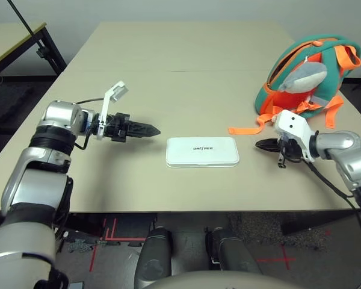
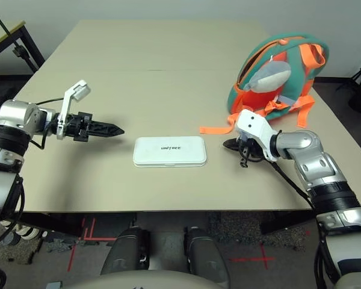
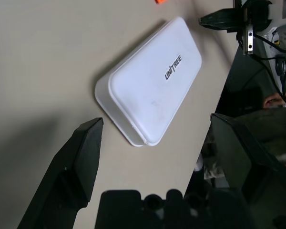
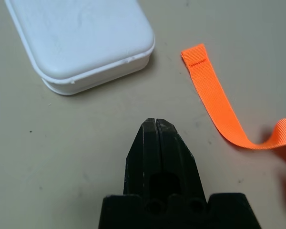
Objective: Put the pencil case into the backpack and zip it.
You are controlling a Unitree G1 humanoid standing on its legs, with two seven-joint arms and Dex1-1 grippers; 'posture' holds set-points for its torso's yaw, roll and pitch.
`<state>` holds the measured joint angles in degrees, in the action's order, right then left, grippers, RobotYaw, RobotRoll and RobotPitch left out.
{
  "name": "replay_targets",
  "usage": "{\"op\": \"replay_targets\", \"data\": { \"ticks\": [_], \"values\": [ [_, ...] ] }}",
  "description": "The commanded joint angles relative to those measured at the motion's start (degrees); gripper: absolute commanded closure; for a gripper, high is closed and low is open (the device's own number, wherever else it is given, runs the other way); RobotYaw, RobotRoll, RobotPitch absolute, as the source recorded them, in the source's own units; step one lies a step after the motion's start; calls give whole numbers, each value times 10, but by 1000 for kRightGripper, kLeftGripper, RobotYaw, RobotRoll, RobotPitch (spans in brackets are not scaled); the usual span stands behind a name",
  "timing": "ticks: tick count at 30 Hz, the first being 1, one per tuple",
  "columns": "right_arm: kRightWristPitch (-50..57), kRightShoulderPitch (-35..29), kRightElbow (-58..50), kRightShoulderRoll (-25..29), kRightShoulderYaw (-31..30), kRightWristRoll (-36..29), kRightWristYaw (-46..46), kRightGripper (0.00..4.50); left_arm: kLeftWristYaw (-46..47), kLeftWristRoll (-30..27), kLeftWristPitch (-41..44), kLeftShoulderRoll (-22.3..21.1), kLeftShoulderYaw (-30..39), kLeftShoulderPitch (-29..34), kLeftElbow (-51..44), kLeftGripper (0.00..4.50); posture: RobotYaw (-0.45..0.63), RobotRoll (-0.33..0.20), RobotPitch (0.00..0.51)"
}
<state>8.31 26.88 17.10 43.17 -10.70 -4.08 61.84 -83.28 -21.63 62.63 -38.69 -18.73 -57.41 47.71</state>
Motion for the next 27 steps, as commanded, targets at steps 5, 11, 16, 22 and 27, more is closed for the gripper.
{"op": "replay_targets", "data": {
  "ticks": [5,11,16,22,27],
  "values": [
    [-21,7,12,-20,-5,16,8,4478,-20,42,-17,24,-6,-19,43,0,95,0,65],
    [-21,-3,-1,-23,-3,17,8,4478,-22,66,-30,41,-8,-18,55,0,91,0,68],
    [-21,-7,-8,-26,0,12,13,4478,-13,88,-42,53,-7,-9,65,0,88,0,69],
    [-25,-8,-7,-26,3,16,9,4478,-16,106,-43,56,-12,-4,76,0,91,0,70],
    [-25,-8,-7,-28,1,15,10,4478,-7,116,-50,63,2,-5,95,0,92,0,66]
  ]
}}
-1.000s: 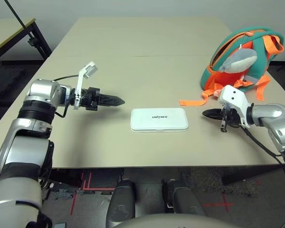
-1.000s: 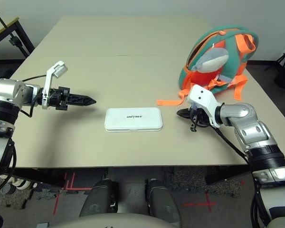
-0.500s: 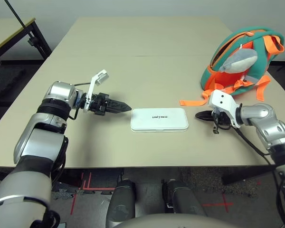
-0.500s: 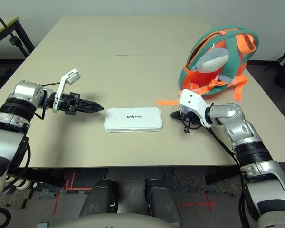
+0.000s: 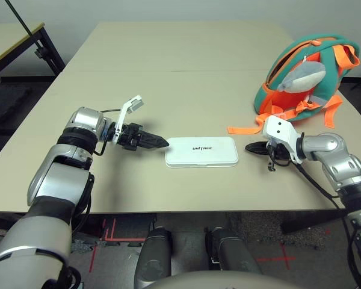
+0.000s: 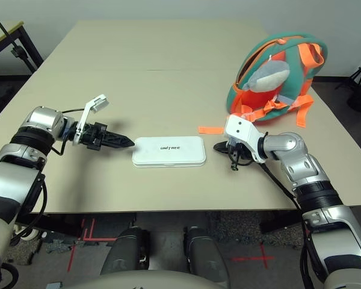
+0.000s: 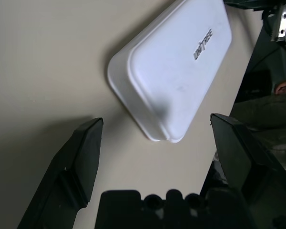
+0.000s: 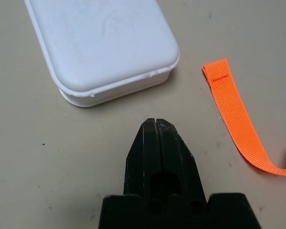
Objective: Put the pencil case into the backpack and zip it.
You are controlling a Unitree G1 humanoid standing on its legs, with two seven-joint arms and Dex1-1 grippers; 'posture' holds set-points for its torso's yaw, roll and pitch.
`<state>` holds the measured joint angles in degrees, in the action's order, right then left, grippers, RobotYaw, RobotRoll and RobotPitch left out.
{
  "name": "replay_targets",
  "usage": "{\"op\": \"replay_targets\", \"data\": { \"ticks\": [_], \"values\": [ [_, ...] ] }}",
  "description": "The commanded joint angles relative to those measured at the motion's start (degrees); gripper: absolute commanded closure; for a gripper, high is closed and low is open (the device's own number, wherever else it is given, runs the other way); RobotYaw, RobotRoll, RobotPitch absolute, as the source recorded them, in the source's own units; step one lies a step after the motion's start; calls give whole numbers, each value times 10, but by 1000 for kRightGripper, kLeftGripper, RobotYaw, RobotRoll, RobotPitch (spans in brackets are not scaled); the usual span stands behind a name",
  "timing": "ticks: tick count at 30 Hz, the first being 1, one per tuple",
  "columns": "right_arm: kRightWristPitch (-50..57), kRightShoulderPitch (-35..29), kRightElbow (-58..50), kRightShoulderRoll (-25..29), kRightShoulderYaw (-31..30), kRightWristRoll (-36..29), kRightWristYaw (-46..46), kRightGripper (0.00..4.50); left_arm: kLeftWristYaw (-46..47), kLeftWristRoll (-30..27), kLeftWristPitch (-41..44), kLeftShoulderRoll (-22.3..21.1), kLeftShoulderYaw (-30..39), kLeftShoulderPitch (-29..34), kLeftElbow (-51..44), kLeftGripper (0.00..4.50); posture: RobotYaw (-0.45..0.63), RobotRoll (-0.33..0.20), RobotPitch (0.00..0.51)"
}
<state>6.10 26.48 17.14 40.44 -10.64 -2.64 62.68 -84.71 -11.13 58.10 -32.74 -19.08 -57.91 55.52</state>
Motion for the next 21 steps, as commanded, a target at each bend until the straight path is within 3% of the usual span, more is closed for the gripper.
{"op": "replay_targets", "data": {
  "ticks": [1,21],
  "values": [
    [-3,-4,-9,-1,0,1,3,4478,9,13,-8,6,6,1,19,0,92,0,66],
    [18,-12,-45,-11,-18,11,8,4478,25,33,-20,25,43,-10,71,0,85,0,81]
  ]
}}
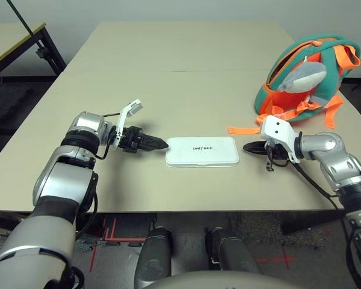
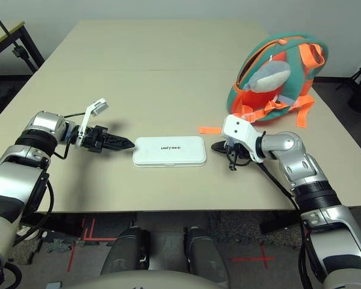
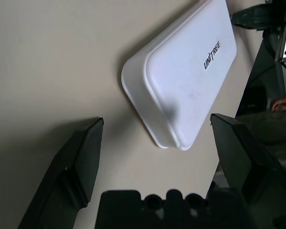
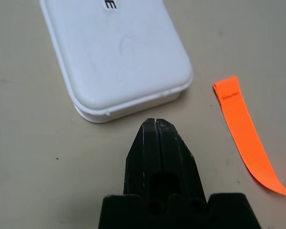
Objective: Put the pencil case into the backpack and zip it.
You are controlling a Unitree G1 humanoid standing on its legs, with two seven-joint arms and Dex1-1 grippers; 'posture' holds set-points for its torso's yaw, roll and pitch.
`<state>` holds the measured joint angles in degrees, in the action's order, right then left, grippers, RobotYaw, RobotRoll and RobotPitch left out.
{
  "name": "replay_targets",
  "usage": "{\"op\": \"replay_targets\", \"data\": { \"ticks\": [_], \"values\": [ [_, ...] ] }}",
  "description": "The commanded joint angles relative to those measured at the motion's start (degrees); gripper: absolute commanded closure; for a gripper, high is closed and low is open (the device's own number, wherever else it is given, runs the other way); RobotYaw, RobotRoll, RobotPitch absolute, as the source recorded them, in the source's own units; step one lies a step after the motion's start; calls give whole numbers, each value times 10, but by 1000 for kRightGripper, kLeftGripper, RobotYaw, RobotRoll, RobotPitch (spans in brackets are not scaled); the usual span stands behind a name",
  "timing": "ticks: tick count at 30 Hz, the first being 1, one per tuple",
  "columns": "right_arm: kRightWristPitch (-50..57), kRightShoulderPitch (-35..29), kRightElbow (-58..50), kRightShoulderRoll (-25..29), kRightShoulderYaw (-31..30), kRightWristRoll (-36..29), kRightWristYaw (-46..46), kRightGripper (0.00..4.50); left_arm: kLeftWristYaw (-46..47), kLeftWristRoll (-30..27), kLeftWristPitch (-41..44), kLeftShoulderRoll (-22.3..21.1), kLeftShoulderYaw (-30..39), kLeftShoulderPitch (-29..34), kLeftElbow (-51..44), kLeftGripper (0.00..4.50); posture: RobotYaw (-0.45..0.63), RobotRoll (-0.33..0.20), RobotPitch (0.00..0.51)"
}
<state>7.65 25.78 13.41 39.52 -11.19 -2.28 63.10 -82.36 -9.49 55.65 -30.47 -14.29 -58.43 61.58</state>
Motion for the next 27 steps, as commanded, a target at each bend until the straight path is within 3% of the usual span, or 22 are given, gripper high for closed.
{"op": "replay_targets", "data": {
  "ticks": [1,27],
  "values": [
    [1,-3,-7,-2,-14,10,4,4478,1,17,4,3,-5,-5,11,0,86,0,82],
    [-19,40,23,-46,-58,45,13,4478,-2,31,1,3,6,-11,24,0,91,0,79]
  ]
}}
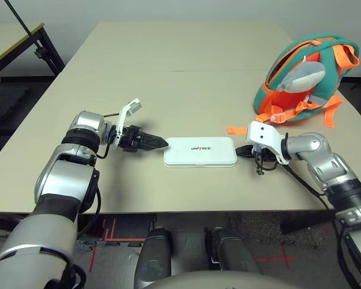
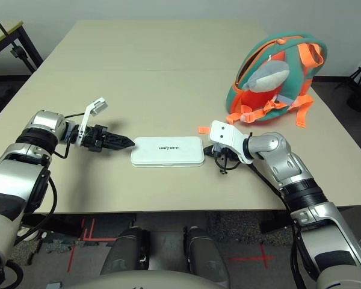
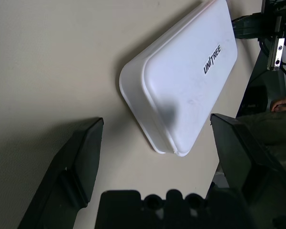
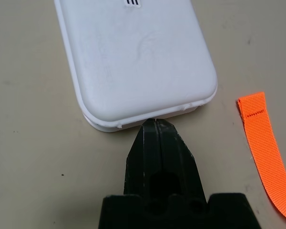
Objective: Put the pencil case into the backpack and zip it.
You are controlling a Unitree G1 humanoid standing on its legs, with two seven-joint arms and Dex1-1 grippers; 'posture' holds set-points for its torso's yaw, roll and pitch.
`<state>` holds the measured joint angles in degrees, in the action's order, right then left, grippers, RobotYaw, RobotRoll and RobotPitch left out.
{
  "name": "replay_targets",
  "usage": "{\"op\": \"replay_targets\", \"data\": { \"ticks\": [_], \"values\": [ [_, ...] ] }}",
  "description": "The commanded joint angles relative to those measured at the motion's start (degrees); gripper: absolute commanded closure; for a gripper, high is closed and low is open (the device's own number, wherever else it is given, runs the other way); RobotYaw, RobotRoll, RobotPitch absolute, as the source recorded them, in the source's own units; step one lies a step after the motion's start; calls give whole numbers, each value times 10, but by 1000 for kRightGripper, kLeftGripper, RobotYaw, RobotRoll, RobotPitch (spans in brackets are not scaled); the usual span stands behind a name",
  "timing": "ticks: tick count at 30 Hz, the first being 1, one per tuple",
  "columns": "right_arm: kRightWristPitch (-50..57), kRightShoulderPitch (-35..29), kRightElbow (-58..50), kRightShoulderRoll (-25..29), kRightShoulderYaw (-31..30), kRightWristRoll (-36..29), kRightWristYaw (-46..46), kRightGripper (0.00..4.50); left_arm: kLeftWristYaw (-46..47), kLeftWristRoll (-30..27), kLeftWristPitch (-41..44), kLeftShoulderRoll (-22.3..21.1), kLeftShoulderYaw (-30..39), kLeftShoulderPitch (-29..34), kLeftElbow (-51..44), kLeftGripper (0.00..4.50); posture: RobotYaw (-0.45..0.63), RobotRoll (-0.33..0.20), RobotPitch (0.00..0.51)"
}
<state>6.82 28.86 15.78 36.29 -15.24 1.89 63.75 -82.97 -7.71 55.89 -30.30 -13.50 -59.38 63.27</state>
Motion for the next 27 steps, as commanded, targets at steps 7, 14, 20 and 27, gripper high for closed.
{"op": "replay_targets", "data": {
  "ticks": [7,14,20,27],
  "values": [
    [-12,13,3,-27,-24,10,10,4478,4,14,-3,2,-1,-1,9,0,91,0,79],
    [-13,17,5,-32,-25,13,13,4478,1,14,-8,2,-1,-1,8,0,92,0,82],
    [-13,15,4,-35,-25,13,13,4478,-4,14,-9,2,-1,0,6,0,92,0,82],
    [-11,18,4,-41,-27,14,13,4478,-8,18,-14,2,0,1,6,0,91,0,80]
  ]
}}
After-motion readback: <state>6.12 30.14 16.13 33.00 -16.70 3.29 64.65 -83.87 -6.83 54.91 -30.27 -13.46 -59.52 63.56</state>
